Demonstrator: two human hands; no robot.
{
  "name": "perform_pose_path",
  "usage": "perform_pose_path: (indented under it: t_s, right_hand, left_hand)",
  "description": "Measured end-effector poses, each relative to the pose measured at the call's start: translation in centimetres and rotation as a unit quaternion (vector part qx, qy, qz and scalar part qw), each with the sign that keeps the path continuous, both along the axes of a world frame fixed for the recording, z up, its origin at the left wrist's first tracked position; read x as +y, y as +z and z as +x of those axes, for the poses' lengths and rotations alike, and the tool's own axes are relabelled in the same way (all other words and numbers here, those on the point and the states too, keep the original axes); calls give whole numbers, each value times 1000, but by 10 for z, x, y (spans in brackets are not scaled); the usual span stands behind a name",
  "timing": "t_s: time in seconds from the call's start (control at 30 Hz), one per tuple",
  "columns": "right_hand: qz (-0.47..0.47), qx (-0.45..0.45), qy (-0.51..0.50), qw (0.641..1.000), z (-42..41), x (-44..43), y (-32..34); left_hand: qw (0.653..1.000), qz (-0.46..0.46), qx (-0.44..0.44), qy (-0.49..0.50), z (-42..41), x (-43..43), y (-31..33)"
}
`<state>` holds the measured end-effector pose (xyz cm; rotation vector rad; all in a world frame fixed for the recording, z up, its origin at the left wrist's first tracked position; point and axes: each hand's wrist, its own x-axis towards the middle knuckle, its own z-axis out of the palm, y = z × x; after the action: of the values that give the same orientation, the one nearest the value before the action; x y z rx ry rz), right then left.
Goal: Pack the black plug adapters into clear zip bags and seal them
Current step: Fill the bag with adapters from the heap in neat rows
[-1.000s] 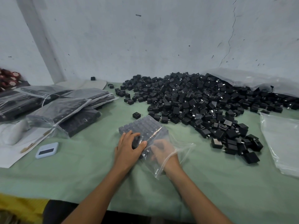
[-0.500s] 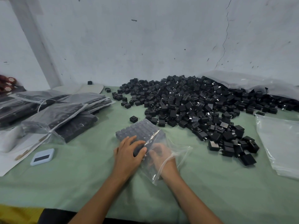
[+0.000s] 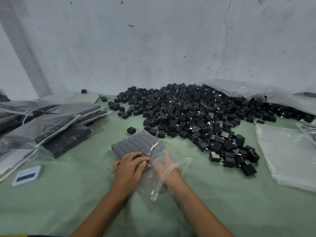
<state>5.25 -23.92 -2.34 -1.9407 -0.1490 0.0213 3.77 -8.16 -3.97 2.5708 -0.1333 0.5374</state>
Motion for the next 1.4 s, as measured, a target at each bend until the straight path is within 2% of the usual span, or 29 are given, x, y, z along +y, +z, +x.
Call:
perform_pose_path:
  t_s: [0.03, 0.13, 0.2, 0.3, 0.4, 0.47, 0.57, 0.63, 0.73, 0.8, 0.83, 0.9, 0.97, 1.03, 1.13, 1.4]
  right_hand:
    - [-18, -5, 17, 1000, 1, -3, 8]
    - [-18, 65, 15, 998, 5, -16, 13]
    - [53, 118, -2, 992, 3, -16, 15]
    - [120, 134, -46, 982, -4, -17, 19]
    - [270, 210, -40, 939, -10, -15, 26]
    - [296, 221, -27, 929, -17, -21, 28]
    - [231, 152, 63, 959, -32, -45, 16]
    - [187, 161, 71, 967, -44, -69, 12]
    - [103, 136, 12, 985, -51, -110, 13]
    - [-16, 42, -90, 995, -47, -139, 20]
    - [-97, -22, -147, 984, -45, -152, 25]
    - [-258, -111, -227, 933, -37, -175, 27]
    - [-383, -89, -237, 888, -29, -193, 25]
    - [-459, -34, -215, 861, -24, -203, 20]
    - [-485, -40, -201, 850, -24, -206, 12]
    - [-393, -81, -204, 893, -27, -200, 11]
  left_hand:
    - [1000, -3, -3, 0, 0, 0, 0]
    - [1000, -12, -8, -3, 1, 1, -2]
    - [1000, -22, -6, -3, 1, 0, -2]
    - [999, -34, -1, -7, 3, 0, -2]
    - [999, -45, 8, -6, 2, 1, -2]
    - [999, -51, 10, -5, 1, 0, -1]
    - [999, -49, 9, -7, 1, 0, 0]
    - [999, -51, 10, -4, 0, -1, 1]
    - [998, -54, 15, -3, -1, -3, 3]
    - [998, -53, 17, -3, -1, -3, 3]
    - [998, -53, 18, -2, -1, -4, 4]
    - [998, -53, 19, 1, 0, -3, 4]
    - [999, -52, 16, 3, -1, -3, 3]
    - [999, -49, 12, 4, -1, -2, 2]
    - [999, -49, 4, 5, 0, -2, 1]
    - [998, -56, 1, 5, 1, -1, 0]
